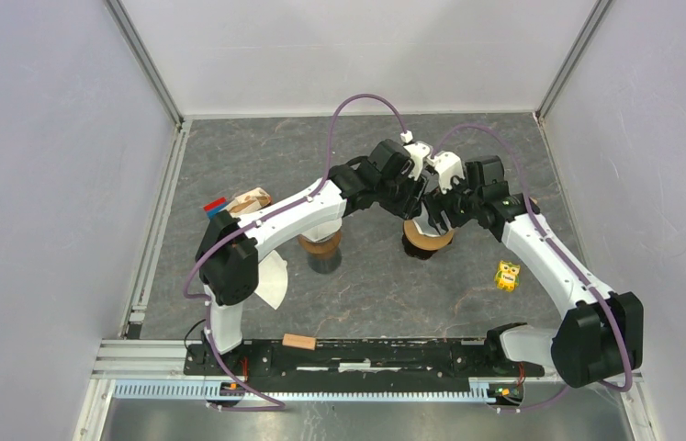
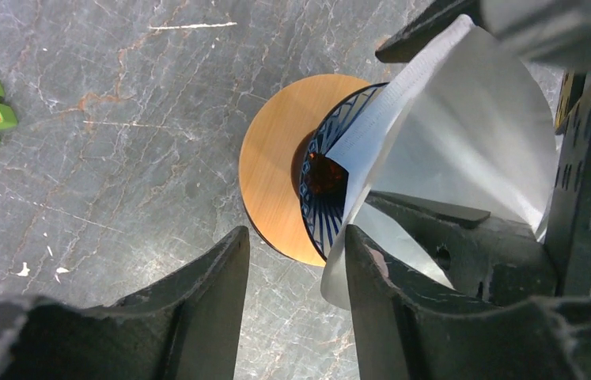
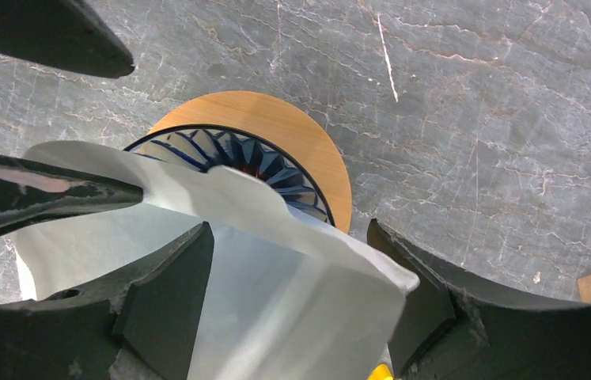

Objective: Place the coffee filter in the dripper
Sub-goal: Place the coffee filter in the coffee dripper.

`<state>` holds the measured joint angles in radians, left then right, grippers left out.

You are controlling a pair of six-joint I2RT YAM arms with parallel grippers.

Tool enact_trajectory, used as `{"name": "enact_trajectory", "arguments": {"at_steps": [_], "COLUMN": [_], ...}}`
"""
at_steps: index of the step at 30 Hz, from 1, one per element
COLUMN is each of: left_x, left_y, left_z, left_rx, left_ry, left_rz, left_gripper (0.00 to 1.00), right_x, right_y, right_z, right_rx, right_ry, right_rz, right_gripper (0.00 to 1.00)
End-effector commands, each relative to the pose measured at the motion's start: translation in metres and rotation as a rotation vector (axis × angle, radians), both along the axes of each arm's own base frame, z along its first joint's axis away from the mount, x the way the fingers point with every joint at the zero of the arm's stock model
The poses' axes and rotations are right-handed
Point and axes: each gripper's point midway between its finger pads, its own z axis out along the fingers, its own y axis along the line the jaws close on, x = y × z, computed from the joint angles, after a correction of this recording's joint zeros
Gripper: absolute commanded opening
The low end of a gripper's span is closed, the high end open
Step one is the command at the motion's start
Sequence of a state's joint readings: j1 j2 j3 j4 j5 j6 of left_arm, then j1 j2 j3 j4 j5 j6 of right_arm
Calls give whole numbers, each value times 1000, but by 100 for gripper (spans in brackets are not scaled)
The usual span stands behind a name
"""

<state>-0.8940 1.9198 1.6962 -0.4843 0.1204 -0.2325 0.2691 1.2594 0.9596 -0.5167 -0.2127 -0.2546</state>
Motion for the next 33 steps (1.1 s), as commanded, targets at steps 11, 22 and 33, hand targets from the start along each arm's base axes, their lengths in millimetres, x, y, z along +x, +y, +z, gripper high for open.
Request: {"name": "enact_trajectory", "arguments": {"at_steps": [11,22,33], "left_x": [-8,-12,-13], "left_y": [-25,-24,-24], "left_z": [44,49,33], "left_rx": [-139,-153,-131], "left_ry": [-101,-106,-85], "left_rz": [-118,-140,-146], "left_gripper": [63,60,33], "right_x": [12,13,12], "right_y": [6,0,-1], "right_z": [25,44,47], "right_rx": [26,21,57], "right_ry": [-54,-75,-60], "right_rz": [-15,-12,-11], "right_gripper": [76,80,82]}}
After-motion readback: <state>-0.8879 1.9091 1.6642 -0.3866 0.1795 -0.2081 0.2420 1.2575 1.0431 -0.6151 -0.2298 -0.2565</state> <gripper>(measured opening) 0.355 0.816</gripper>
